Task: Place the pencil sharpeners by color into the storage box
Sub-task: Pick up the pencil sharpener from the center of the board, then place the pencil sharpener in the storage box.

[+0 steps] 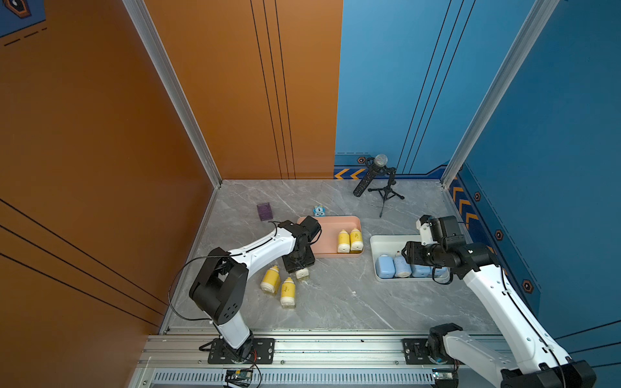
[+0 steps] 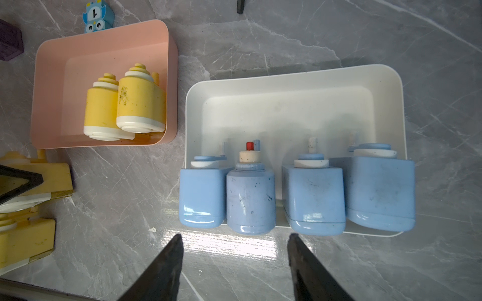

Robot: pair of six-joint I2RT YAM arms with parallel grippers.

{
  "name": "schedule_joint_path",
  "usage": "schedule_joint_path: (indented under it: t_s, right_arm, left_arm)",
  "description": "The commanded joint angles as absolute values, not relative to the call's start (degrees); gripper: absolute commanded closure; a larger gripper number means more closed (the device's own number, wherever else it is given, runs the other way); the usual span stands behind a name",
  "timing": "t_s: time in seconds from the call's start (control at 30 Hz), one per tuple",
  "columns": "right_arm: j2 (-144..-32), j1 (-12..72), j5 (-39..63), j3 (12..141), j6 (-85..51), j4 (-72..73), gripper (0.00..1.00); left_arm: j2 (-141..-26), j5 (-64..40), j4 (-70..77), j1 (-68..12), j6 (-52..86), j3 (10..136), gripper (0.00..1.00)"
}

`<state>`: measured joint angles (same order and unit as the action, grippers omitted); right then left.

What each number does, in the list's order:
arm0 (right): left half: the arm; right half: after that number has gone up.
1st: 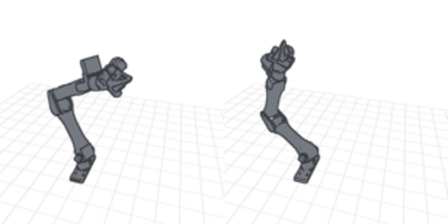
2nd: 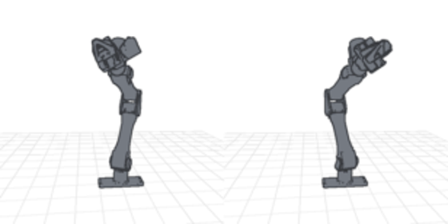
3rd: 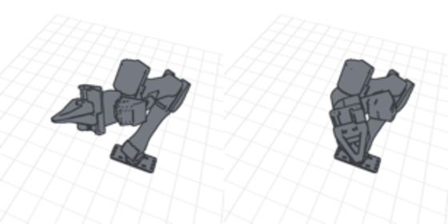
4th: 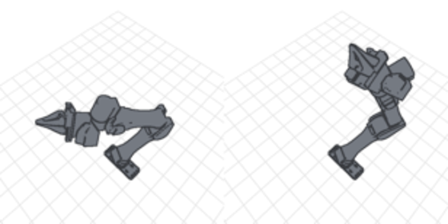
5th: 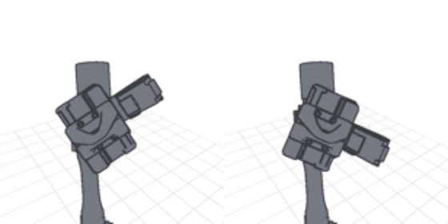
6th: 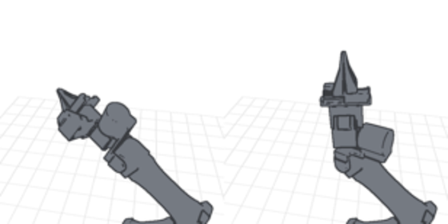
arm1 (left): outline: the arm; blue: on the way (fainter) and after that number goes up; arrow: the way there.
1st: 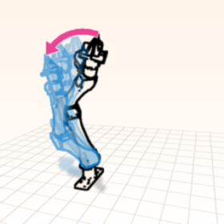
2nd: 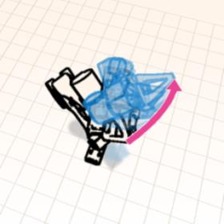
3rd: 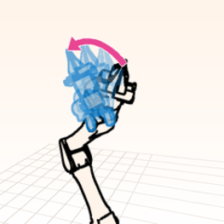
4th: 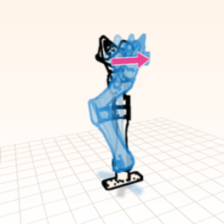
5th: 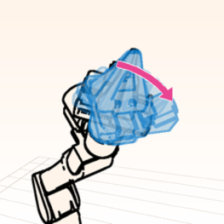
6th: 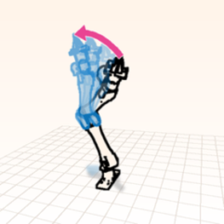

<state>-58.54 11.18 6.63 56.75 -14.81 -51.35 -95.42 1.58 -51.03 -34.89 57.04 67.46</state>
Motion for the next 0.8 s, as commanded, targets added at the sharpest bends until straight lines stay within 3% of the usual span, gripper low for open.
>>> schedule_joint_path:
  t_s: [0.0, 0.47, 0.77]
  right_arm:
    - [-57.4, 10.6, 7.3, 56.3, -14.4, -50.5, 0.35]
    - [-57.7, 9.9, 7.6, 56.2, -14.5, -50.6, 0.35]
    - [-57.9, 9.6, 8.0, 56.3, -14.5, -50.8, 0.35]
  left_arm:
    - [-91.5, -0.3, -52.7, -35.6, 56.8, 67.0, 0.59]
    - [-87.9, -3.6, -53.1, -35.8, 53.8, 68.8, 0.60]
    - [-93.6, -5.3, -56.2, -34.9, 47.6, 79.4, 0.60]
